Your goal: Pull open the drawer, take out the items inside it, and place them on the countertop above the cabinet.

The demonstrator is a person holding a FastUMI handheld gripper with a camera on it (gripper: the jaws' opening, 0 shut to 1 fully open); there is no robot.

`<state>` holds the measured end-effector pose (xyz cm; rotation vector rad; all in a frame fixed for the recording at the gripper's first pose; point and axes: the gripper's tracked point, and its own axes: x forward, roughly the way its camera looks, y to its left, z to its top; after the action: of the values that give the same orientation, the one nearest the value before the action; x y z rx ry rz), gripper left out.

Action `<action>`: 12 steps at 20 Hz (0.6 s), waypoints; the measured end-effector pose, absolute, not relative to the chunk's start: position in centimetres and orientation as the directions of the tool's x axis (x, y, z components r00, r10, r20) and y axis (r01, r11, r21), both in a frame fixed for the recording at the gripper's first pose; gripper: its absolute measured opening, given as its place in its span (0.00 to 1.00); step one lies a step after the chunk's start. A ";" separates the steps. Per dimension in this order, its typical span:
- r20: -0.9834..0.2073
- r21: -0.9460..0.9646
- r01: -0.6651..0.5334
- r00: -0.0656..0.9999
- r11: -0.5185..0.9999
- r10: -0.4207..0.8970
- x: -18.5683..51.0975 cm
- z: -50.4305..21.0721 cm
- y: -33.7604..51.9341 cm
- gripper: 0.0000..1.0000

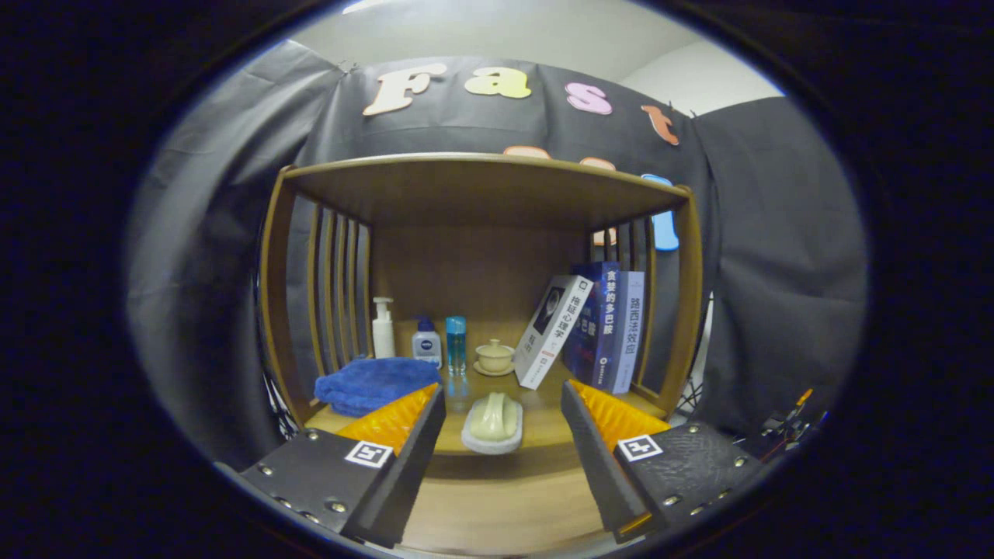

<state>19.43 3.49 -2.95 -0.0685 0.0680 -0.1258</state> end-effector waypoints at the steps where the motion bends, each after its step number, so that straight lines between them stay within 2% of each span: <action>1: -0.041 -0.090 0.116 0.992 0.989 -0.120 18.4 -3.1 3.8 0.91; 4: -0.009 -0.098 0.102 0.995 0.990 -0.103 15.7 -4.4 4.7 0.93; 12: -0.097 -0.014 0.134 0.986 0.991 -0.135 10.3 -11.4 3.8 0.94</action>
<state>10.29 3.84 -11.36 -0.0073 0.0982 -0.1348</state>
